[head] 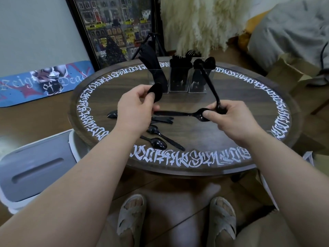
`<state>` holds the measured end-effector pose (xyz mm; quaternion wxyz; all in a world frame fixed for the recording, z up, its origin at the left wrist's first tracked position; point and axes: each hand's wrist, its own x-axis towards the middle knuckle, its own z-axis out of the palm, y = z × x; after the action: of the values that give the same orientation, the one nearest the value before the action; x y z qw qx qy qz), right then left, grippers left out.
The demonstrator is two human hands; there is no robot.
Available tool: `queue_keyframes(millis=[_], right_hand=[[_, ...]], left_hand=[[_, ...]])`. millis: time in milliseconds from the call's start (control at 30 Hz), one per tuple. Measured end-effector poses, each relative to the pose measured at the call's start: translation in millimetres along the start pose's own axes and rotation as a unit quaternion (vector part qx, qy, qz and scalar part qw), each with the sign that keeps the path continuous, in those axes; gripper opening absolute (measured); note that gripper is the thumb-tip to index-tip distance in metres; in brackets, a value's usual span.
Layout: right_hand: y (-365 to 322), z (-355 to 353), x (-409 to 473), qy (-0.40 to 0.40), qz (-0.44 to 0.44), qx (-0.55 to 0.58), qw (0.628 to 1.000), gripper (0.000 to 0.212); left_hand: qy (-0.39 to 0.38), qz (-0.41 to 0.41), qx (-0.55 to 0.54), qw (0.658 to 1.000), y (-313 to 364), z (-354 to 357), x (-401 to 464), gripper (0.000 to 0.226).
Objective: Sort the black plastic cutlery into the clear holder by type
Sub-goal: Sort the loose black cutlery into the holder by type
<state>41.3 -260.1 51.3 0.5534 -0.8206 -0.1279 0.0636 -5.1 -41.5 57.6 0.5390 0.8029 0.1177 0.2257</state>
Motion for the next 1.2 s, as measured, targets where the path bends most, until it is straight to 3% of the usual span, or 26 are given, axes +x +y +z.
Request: queue_keyframes(millis=[133,267,333,600,767,900,1000,1200], right_hand=[[-1.7,4.8,-2.4,-0.072,-0.012,-0.043,0.996,0.005],[0.4,5.1,3.2,-0.054,-0.020,-0.069,0.996,0.008],[1.8,4.0,5.6,-0.051,-0.023,-0.073,0.996,0.011],[2.5,22.9,9.6,-0.040,-0.060,-0.131,0.989,0.012],[2.6,17.4,12.6,0.019,-0.042,-0.110,0.993,0.023],[0.4,6.8,12.7,0.048,0.017,-0.058,0.997,0.047],[-1.3,1.7,13.9,0.058,0.029,-0.032,0.997,0.043],[-0.4,1.0,8.3,-0.052,-0.041,-0.203,0.977,0.036]], left_hand=[[-0.108,0.006,0.114,0.988,-2.1,16.4,-6.3,0.030],[-0.255,0.002,0.202,0.946,-4.2,23.3,-11.1,0.042],[-0.280,0.013,0.204,0.938,-3.2,22.3,-12.3,0.039],[-0.296,0.015,0.119,0.948,1.7,30.6,-20.8,0.035],[-0.328,0.005,0.249,0.911,-0.7,18.9,-14.7,0.026],[-0.258,0.009,0.280,0.925,-4.6,11.1,-10.3,0.026],[-0.202,-0.019,0.276,0.940,-9.4,6.4,-5.9,0.029],[-0.153,-0.049,0.229,0.960,-12.6,3.1,-2.9,0.036]])
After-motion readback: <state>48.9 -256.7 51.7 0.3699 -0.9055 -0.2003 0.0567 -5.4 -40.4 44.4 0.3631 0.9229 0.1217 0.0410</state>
